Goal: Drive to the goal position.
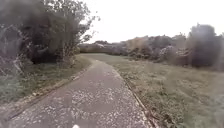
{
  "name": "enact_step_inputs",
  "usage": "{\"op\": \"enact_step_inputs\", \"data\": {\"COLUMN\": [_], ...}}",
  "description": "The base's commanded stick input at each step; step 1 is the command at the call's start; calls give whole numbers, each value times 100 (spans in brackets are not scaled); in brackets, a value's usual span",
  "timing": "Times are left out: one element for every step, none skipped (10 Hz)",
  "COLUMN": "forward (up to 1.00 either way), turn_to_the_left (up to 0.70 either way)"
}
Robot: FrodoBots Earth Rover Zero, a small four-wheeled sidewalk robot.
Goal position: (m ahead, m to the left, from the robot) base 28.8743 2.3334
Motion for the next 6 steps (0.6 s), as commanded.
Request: {"op": "enact_step_inputs", "data": {"forward": [100, 100, 100, 100, 100, 100], "turn_to_the_left": [0, 0, 1, 7, 14, 20]}}
